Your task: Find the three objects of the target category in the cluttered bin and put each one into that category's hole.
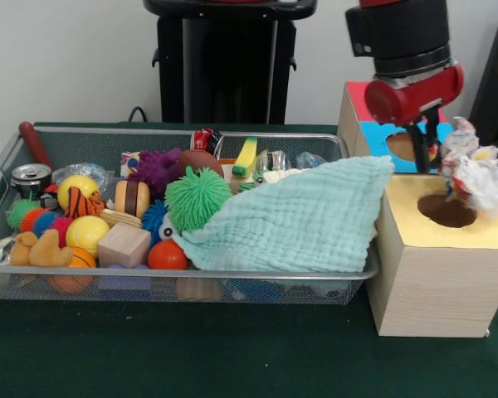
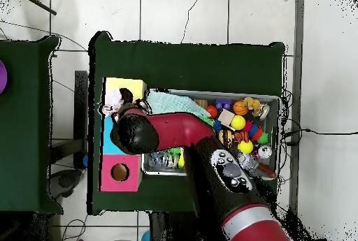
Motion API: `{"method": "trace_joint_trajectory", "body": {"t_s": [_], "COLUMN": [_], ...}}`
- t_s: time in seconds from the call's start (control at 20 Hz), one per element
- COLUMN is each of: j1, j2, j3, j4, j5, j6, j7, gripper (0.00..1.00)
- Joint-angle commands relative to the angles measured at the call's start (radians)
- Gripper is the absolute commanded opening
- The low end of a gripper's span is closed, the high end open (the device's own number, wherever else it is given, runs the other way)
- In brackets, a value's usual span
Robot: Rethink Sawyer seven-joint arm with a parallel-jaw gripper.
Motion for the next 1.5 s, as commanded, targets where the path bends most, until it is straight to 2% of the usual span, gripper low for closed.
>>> {"method": "trace_joint_trajectory", "body": {"t_s": [0.05,0.35,0.55,0.7,0.9,1.5], "j1": [0.109,0.163,0.231,0.265,0.261,0.28], "j2": [0.016,0.031,0.024,0.017,-0.001,0.011], "j3": [-0.095,-0.191,-0.302,-0.357,-0.358,-0.368], "j4": [-0.142,-0.187,-0.224,-0.232,-0.213,-0.224], "j5": [0.049,0.016,-0.041,-0.056,-0.043,-0.013], "j6": [0.007,0.043,0.052,0.047,0.048,0.071], "j7": [0.231,0.204,0.19,0.18,0.161,0.15], "gripper": [0.0,0.0,0.0,0.0,0.0,0.0]}}
